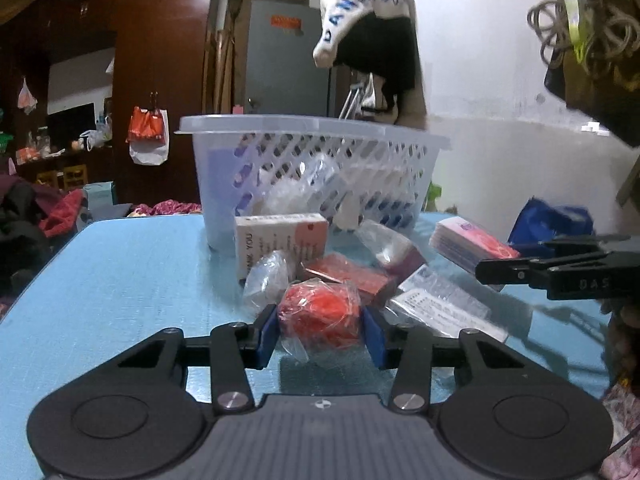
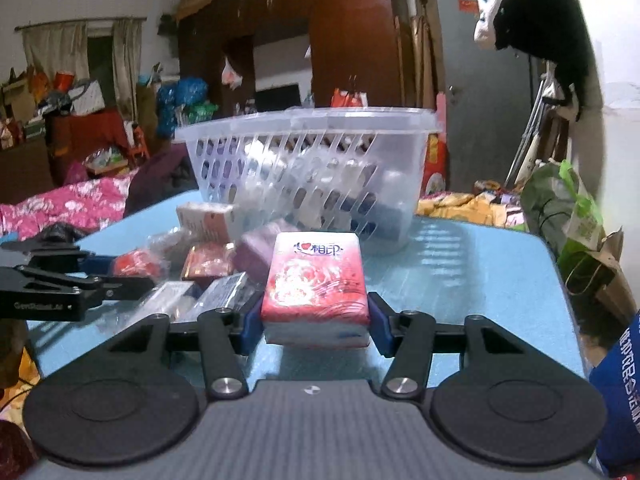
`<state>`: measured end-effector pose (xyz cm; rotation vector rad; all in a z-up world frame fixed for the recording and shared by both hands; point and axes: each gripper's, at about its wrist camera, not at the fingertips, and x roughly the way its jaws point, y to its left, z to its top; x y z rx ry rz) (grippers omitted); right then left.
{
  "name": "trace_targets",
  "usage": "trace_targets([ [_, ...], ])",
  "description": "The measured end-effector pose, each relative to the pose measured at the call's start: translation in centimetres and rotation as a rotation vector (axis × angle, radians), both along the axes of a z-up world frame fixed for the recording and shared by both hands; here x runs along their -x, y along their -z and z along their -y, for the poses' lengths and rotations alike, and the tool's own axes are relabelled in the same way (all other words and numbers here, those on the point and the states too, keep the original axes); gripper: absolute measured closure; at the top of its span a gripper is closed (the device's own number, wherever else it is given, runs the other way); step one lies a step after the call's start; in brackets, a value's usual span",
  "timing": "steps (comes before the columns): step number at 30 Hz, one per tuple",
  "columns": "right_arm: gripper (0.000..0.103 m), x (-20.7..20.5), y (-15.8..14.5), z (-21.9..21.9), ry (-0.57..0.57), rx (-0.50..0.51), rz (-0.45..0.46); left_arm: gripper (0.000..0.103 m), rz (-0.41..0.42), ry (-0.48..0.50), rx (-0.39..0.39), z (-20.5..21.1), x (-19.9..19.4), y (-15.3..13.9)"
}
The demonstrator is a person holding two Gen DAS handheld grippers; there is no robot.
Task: Organize objects
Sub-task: 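Grasp the red wrapped ball with left tool while right tool grasps pink tissue pack, then carry the ball and tissue pack over the basket and open both tools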
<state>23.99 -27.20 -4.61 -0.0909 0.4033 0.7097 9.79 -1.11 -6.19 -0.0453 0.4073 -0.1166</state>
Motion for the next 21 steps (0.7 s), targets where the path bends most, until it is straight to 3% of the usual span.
trace_targets([
  [21,0.047,1.8,-0.3,1.7,0.078,-0.14,0.139,0.054,0.107,-0.057,0.128,-4.6,2.1,-0.5],
])
